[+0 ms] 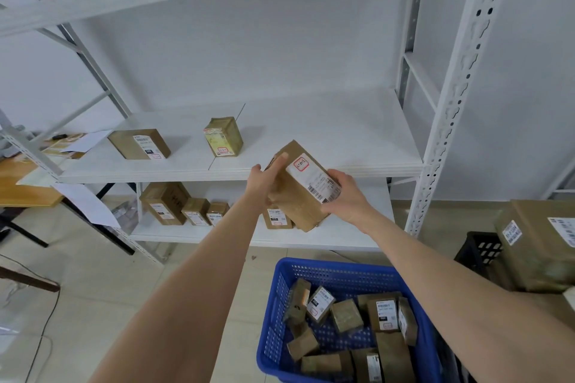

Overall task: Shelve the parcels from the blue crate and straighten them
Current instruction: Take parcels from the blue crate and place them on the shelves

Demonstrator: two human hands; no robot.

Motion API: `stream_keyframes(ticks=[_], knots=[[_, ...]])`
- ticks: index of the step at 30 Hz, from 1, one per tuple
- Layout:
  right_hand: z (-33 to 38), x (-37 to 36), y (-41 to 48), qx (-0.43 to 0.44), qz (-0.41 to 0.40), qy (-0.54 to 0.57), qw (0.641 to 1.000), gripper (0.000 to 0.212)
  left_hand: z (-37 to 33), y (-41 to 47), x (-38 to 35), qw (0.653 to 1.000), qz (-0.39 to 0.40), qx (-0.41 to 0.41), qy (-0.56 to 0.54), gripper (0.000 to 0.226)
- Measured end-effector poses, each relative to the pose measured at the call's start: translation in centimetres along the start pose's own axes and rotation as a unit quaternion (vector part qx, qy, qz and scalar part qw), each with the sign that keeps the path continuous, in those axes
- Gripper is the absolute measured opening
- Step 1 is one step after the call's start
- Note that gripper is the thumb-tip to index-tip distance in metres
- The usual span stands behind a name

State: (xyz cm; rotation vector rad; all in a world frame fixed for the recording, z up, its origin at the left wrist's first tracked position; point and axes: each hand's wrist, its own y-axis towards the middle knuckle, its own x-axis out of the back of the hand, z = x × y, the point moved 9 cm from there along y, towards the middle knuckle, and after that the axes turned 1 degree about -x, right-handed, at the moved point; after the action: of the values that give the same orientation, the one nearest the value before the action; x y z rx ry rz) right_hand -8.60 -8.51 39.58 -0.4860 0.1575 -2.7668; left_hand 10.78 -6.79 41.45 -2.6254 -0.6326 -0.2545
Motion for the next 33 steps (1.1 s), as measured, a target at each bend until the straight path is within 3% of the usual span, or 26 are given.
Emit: stream_keyframes(ticks=[5, 8, 11, 13, 15, 18, 22, 25, 29, 33], knots=[[0.2, -0.1, 0.3, 0.033, -0.006, -0.054, 0.998, 0.091, 0.3, 0.1, 0.0, 1.000, 0.010, 0.019, -0.017, 0.079], [-1.9, 0.9, 0.4, -0.069, -0.050, 0.110, 0.990, 0.105, 0.8, 0.2, 0.2, 0.998, -0.008, 0.022, -0.061, 0.078], [-4.4, -0.2, -0.5, -0.206, -0.005, 0.322, 0.924, 0.079, 1.6, -0.2, -0.9, 0.993, 0.015, 0.038, -0.111, 0.074], [-5.0, -1.1, -1.0, -0.227, 0.035, 0.417, 0.879, 0.050, 2.1, -0.6, -2.2, 0.990, 0.065, 0.053, -0.109, 0.069], [-5.7, -0.7, -1.0, -0.220, 0.019, 0.462, 0.859, 0.040, 2.4, -1.0, -3.0, 0.989, 0.113, 0.062, -0.079, 0.062], [-6.4, 0.6, -0.7, -0.212, 0.010, 0.429, 0.878, 0.044, 2.3, -1.1, -2.9, 0.986, 0.153, 0.052, -0.037, 0.053], [-6.0, 1.0, -0.3, -0.184, 0.048, 0.334, 0.923, 0.043, 1.9, -0.7, -2.1, 0.985, 0.163, 0.049, 0.015, 0.069], [-5.7, 1.7, 0.2, -0.169, -0.009, 0.369, 0.914, 0.042, 2.7, -1.2, -2.5, 0.981, 0.178, 0.061, 0.045, 0.051], [-5.2, 1.6, 0.5, -0.162, -0.086, 0.454, 0.872, 0.029, 3.3, -2.4, -4.9, 0.974, 0.222, 0.037, 0.003, 0.030], [-4.7, -0.4, 0.4, -0.185, -0.028, 0.388, 0.903, 0.036, 3.6, -2.9, -6.0, 0.977, 0.208, 0.034, -0.043, 0.049]])
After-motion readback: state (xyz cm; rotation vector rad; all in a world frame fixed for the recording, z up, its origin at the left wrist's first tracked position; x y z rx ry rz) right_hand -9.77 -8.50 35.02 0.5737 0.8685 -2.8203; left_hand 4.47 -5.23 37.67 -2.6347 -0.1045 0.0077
